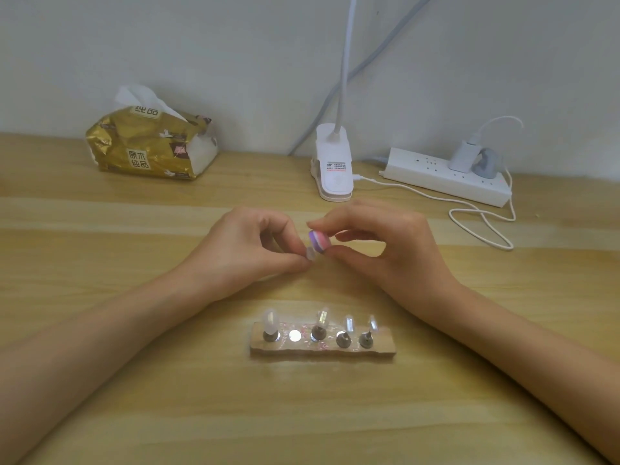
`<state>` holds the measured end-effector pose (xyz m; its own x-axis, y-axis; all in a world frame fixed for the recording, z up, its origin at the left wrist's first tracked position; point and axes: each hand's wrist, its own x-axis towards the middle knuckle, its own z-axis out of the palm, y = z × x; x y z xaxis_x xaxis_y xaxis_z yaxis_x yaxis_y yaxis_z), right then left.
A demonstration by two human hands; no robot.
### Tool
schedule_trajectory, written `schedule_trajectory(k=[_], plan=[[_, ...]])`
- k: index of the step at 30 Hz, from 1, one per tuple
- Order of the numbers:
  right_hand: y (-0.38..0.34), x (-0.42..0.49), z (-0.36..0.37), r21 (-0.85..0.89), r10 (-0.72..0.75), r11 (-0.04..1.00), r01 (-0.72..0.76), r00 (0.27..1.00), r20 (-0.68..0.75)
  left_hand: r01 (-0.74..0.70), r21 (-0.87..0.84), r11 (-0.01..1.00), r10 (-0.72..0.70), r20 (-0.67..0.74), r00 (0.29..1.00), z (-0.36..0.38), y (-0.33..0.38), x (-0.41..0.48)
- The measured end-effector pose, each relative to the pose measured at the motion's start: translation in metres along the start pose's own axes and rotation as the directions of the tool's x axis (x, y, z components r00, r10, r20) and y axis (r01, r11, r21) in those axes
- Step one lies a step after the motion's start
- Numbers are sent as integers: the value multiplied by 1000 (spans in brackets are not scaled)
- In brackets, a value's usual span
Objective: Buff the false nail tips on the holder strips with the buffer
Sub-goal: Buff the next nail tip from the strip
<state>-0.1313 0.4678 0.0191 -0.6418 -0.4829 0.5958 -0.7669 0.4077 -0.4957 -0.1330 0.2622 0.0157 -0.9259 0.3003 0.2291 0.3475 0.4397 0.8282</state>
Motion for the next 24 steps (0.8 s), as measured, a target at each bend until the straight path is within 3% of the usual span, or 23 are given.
schedule_trajectory(k=[2, 6, 9, 12, 15, 19, 22, 24], plan=[[0, 0, 2, -54, -77, 996, 77, 997, 4, -1, 0, 1000, 1, -6, 1000, 0, 0, 0], [2, 0, 1, -34, 4, 999, -3, 1000, 12, 2, 13, 1000, -2, -6, 1000, -1, 1, 0], [-1, 0, 3, -61, -74, 995, 74, 997, 0, -1, 10, 1000, 1, -2, 1000, -1, 1, -1], [1, 1, 1, -16, 14, 1000, -14, 1000, 10, 13, -1, 1000, -13, -5, 1000, -1, 1, -1], [0, 1, 3, -39, -59, 998, 59, 998, -15, 5, -9, 1000, -5, 3, 1000, -2, 2, -1], [1, 0, 0, 14, 34, 999, -34, 999, 10, -1, 2, 1000, 1, -1, 1000, -1, 1, -1], [-2, 0, 3, -33, -66, 997, 66, 998, -10, -10, -9, 1000, 10, 4, 1000, -2, 2, -2], [-2, 1, 3, -17, -2, 1000, 3, 1000, 13, -5, -4, 1000, 5, -2, 1000, -2, 1, -2]])
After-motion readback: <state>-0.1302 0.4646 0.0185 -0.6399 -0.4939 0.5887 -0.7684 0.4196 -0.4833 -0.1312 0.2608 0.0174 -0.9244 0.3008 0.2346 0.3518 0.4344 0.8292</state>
